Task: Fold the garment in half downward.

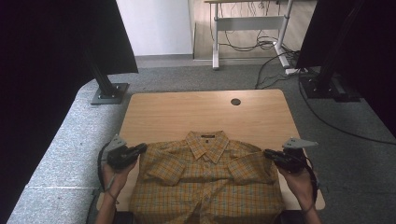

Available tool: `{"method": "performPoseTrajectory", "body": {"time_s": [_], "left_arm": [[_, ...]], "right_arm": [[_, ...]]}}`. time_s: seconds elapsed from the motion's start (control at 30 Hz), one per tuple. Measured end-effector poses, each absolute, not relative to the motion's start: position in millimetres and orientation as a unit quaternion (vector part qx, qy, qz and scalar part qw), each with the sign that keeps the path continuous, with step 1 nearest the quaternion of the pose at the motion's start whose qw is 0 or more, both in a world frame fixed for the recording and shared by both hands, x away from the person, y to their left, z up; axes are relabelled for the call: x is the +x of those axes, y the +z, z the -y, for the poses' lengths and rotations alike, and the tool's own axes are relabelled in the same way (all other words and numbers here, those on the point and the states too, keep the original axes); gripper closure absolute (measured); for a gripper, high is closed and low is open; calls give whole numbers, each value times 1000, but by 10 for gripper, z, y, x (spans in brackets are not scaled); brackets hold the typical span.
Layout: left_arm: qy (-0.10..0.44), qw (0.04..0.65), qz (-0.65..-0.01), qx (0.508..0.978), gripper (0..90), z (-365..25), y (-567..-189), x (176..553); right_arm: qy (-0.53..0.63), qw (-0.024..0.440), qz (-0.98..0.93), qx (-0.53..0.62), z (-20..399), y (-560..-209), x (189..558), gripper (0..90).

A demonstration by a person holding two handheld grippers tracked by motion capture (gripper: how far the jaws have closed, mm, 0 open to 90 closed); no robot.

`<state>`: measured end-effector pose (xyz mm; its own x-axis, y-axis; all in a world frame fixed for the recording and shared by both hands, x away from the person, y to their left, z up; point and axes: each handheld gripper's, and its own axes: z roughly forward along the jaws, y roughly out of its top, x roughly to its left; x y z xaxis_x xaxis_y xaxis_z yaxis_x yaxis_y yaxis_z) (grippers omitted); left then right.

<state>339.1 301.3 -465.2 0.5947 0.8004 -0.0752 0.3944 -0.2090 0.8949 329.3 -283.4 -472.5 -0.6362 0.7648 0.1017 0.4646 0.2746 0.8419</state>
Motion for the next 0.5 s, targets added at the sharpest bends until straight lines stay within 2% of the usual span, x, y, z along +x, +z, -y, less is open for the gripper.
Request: {"method": "performPoseTrajectory", "body": {"time_s": [0.27, 0.5], "left_arm": [[178, 450, -407, 775, 848, -3111, -4987, 3038], [154, 413, -424, 791, 849, -3057, -5365, 2969]], "right_arm": [[454, 129, -791, 389, 2865, -4938, 2924, 837], [438, 84, -799, 403, 2866, -5228, 2892, 836]]}}
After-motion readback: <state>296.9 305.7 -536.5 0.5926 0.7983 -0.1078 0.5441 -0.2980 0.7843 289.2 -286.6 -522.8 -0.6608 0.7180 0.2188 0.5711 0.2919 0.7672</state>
